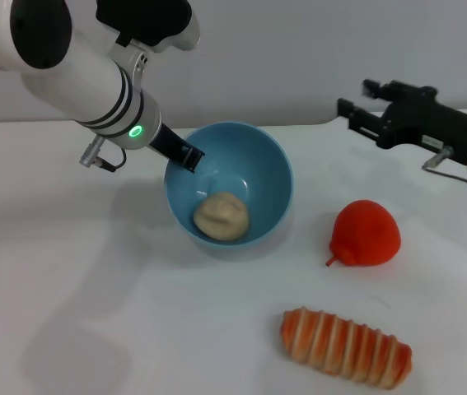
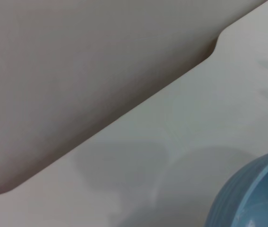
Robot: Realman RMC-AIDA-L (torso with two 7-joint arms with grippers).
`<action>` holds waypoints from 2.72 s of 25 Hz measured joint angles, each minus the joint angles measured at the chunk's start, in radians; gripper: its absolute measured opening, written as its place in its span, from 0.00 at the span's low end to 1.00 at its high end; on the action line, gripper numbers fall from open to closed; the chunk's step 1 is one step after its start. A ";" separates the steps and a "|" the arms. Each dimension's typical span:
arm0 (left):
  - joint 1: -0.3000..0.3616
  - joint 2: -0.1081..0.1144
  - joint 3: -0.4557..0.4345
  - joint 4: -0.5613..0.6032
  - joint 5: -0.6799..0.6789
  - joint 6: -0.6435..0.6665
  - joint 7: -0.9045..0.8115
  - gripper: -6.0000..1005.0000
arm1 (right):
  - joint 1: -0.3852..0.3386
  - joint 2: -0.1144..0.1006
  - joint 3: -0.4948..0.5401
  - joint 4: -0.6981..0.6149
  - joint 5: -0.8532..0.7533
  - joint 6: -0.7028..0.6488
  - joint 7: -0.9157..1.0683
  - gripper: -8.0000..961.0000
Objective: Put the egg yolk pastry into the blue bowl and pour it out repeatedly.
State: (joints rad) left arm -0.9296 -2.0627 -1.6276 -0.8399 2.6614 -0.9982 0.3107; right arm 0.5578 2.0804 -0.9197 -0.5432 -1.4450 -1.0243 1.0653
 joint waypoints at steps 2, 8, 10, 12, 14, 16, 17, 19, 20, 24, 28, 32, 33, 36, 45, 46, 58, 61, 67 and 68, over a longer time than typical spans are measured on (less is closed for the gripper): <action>0.001 -0.001 0.000 0.005 0.000 0.006 0.003 0.01 | -0.015 0.003 -0.001 0.047 0.123 0.001 -0.213 0.52; 0.017 -0.004 0.000 -0.001 -0.012 0.032 0.005 0.01 | -0.050 -0.002 -0.003 0.205 0.631 -0.021 -0.559 0.52; 0.017 -0.004 0.000 -0.002 -0.013 0.042 0.005 0.01 | -0.070 -0.003 -0.004 0.218 0.668 -0.039 -0.544 0.52; 0.018 -0.005 0.001 -0.004 -0.014 0.061 0.005 0.01 | -0.091 -0.005 0.001 0.233 0.669 -0.054 -0.519 0.52; 0.020 -0.006 0.010 -0.004 -0.017 0.080 0.005 0.01 | -0.110 -0.004 0.009 0.250 0.682 -0.063 -0.514 0.52; 0.021 -0.005 0.033 -0.005 -0.028 0.104 0.005 0.00 | -0.122 -0.001 0.016 0.280 0.738 -0.070 -0.513 0.53; 0.023 -0.005 0.044 -0.009 -0.033 0.115 0.005 0.01 | -0.126 0.000 0.018 0.304 0.776 -0.076 -0.522 0.53; 0.027 -0.004 0.060 -0.017 -0.040 0.135 0.005 0.01 | -0.129 0.000 0.019 0.358 0.834 -0.101 -0.564 0.53; 0.028 -0.004 0.066 -0.021 -0.041 0.145 0.005 0.01 | -0.130 0.000 0.019 0.386 0.851 -0.118 -0.589 0.53; 0.031 -0.005 0.095 -0.049 -0.042 0.203 0.005 0.01 | -0.141 0.000 0.019 0.456 0.862 -0.147 -0.634 0.53; 0.059 -0.005 0.188 -0.133 -0.047 0.306 -0.001 0.01 | -0.160 0.000 0.021 0.484 0.861 -0.147 -0.634 0.53; 0.119 -0.005 0.288 -0.238 -0.042 0.457 -0.001 0.01 | -0.175 -0.001 0.046 0.509 0.858 -0.141 -0.635 0.53; 0.133 -0.005 0.298 -0.259 -0.041 0.491 0.001 0.01 | -0.181 -0.001 0.053 0.513 0.857 -0.141 -0.635 0.53; 0.170 -0.003 0.310 -0.311 -0.040 0.578 0.005 0.01 | -0.202 -0.001 0.061 0.516 0.855 -0.145 -0.635 0.53; 0.191 -0.007 0.442 -0.334 0.020 0.840 0.006 0.01 | -0.207 0.001 0.064 0.519 0.851 -0.151 -0.630 0.53; 0.191 -0.007 0.442 -0.334 0.020 0.840 0.006 0.01 | -0.206 0.001 0.064 0.519 0.851 -0.151 -0.627 0.53; 0.195 -0.010 0.595 -0.234 0.022 1.185 0.012 0.01 | -0.205 0.001 0.064 0.540 0.849 -0.153 -0.621 0.53; 0.196 -0.012 0.614 -0.224 0.018 1.224 0.014 0.01 | -0.204 0.001 0.064 0.540 0.849 -0.155 -0.621 0.53; 0.206 -0.011 0.680 -0.185 0.017 1.365 0.015 0.01 | -0.205 0.002 0.064 0.542 0.849 -0.155 -0.620 0.53; 0.206 -0.011 0.689 -0.179 0.018 1.377 0.016 0.01 | -0.205 0.002 0.064 0.542 0.849 -0.155 -0.620 0.53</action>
State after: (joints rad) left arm -0.7232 -2.0736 -0.9384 -1.0188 2.6790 0.3784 0.3270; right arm 0.3530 2.0829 -0.8559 -0.0010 -0.5962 -1.1798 0.4452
